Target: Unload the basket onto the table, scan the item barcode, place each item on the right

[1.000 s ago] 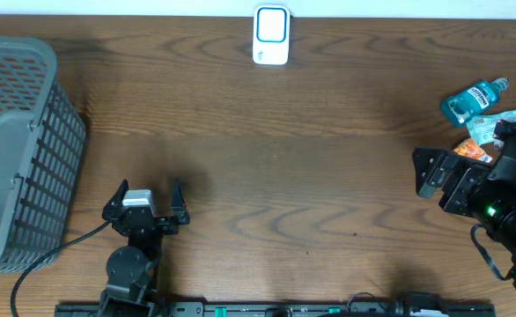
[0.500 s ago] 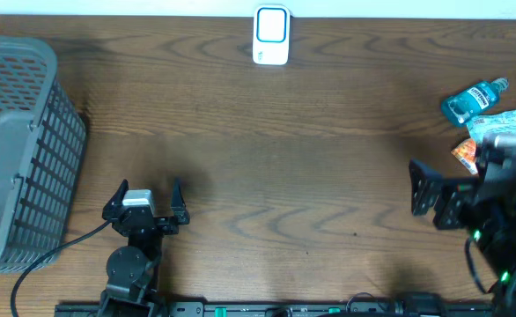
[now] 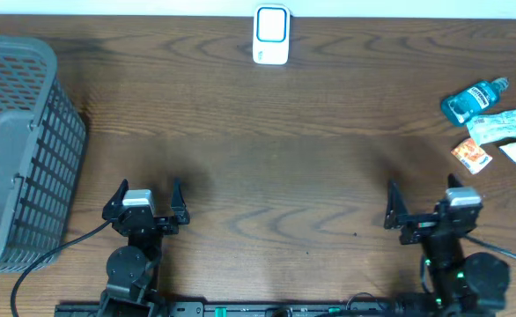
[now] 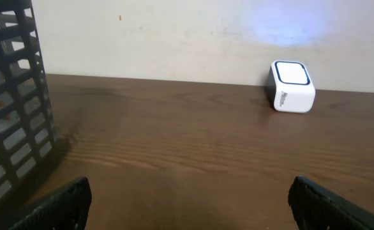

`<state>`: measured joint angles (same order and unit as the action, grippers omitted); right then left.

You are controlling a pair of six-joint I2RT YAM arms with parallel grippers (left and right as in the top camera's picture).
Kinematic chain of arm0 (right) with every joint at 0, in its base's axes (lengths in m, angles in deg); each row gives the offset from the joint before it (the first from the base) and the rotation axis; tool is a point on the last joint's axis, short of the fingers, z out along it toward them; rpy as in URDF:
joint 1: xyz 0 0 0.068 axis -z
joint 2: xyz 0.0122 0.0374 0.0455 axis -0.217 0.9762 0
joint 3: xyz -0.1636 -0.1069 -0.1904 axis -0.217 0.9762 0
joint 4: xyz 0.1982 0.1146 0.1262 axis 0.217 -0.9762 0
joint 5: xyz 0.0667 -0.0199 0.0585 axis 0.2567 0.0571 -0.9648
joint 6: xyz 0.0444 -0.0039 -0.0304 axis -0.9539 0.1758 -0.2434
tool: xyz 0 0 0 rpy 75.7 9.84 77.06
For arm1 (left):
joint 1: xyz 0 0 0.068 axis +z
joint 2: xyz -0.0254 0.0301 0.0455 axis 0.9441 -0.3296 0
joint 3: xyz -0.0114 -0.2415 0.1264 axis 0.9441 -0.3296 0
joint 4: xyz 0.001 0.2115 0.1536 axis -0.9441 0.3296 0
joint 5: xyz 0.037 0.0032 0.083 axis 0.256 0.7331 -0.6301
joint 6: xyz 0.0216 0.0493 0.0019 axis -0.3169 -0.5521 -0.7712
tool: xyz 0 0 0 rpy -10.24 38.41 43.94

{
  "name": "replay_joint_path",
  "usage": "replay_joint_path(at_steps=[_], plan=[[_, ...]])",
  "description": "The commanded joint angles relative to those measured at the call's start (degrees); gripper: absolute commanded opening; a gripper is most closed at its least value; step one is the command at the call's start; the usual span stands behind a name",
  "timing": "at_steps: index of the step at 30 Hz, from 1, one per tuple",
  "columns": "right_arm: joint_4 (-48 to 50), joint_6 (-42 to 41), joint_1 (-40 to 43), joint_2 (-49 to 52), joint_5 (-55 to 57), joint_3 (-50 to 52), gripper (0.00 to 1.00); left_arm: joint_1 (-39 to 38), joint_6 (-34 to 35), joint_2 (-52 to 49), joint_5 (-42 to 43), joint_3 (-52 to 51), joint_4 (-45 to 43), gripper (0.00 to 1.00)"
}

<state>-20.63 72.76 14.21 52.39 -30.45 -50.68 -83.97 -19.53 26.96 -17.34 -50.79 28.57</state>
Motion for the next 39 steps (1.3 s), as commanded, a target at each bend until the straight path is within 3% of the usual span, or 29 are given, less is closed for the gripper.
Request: replay_joint_path(at_steps=[1, 11, 39], plan=[[4.0, 0.6, -0.4, -5.4, 0.2, 6.7, 0.99, 0.0, -0.1, 0.3, -0.3, -1.4, 1.6, 0.97], [14.3, 0.6, -0.4, -5.9, 0.2, 18.8, 0.99, 0.0, -0.1, 0.3, -0.3, -1.4, 1.6, 0.98], [15.0, 0.6, -0.3, -5.9, 0.2, 19.0, 0.99, 0.0, -0.2, 0.3, -0.3, -1.4, 1.7, 0.98]])
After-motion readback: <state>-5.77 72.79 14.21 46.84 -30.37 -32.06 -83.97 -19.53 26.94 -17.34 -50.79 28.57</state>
